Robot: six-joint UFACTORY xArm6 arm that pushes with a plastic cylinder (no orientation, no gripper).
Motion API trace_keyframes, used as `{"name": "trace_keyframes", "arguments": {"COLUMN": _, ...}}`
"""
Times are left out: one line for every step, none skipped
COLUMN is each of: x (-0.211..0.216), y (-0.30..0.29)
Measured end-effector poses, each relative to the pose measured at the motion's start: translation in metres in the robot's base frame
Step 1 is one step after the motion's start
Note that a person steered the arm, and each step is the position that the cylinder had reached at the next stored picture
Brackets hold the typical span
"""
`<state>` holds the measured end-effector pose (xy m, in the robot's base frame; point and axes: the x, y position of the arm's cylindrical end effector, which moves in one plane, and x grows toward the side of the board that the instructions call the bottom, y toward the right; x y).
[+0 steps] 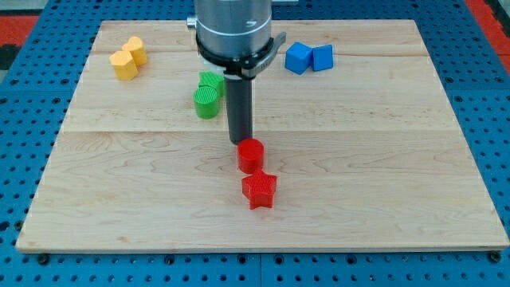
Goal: Slide the green blocks towards the bottom center of the board
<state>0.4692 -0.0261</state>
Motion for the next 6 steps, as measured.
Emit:
{"name": "trace_keyframes", "arguments": {"x": -0.012, "y": -0.007}}
{"name": "trace_keyframes", "arguments": {"x": -0.090, "y": 0.015}}
{"name": "trace_keyframes", "arguments": {"x": -0.148, "y": -0.009}}
{"name": "trace_keyframes", "arguments": {"x": -0.135, "y": -0.059}}
{"name": "trace_keyframes", "arguments": {"x": -0.093, "y": -0.059}}
{"name": "trace_keyframes", "arguments": {"x": -0.065, "y": -0.051}}
